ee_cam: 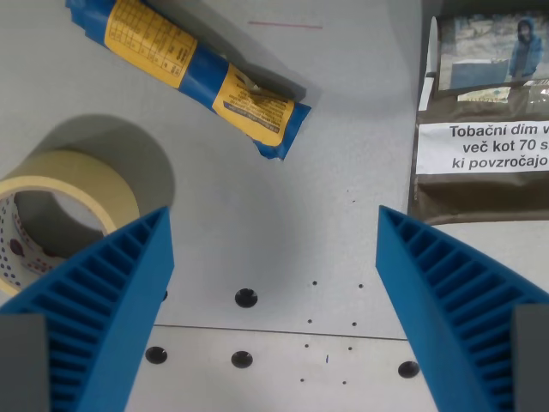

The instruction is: Move above the blue bag

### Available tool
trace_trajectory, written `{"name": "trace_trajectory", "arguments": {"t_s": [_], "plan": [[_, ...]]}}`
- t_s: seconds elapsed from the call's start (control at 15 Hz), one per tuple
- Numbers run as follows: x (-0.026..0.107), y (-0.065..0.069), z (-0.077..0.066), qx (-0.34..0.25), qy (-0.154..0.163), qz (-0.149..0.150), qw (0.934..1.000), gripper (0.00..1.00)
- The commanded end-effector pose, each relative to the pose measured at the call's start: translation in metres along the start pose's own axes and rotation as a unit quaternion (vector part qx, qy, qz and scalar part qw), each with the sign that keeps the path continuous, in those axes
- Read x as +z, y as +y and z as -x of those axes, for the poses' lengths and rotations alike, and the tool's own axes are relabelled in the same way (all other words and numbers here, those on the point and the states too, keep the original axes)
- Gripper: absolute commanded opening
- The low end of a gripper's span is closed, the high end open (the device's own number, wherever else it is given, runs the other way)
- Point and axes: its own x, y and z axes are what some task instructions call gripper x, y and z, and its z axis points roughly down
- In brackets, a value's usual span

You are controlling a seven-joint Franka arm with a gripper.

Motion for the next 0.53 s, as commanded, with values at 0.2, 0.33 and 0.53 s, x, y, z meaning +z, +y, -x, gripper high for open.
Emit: {"name": "trace_trajectory", "arguments": {"t_s": [0.2,0.33,0.53], "plan": [[-0.0017,0.0,-0.0002,-0.001,0.002,0.0,1.0,1.0],[-0.0016,-0.0001,-0.0002,-0.004,0.002,0.0,1.0,1.0],[-0.0008,-0.0004,-0.0005,-0.018,0.003,0.0,0.9998,1.0]]}}
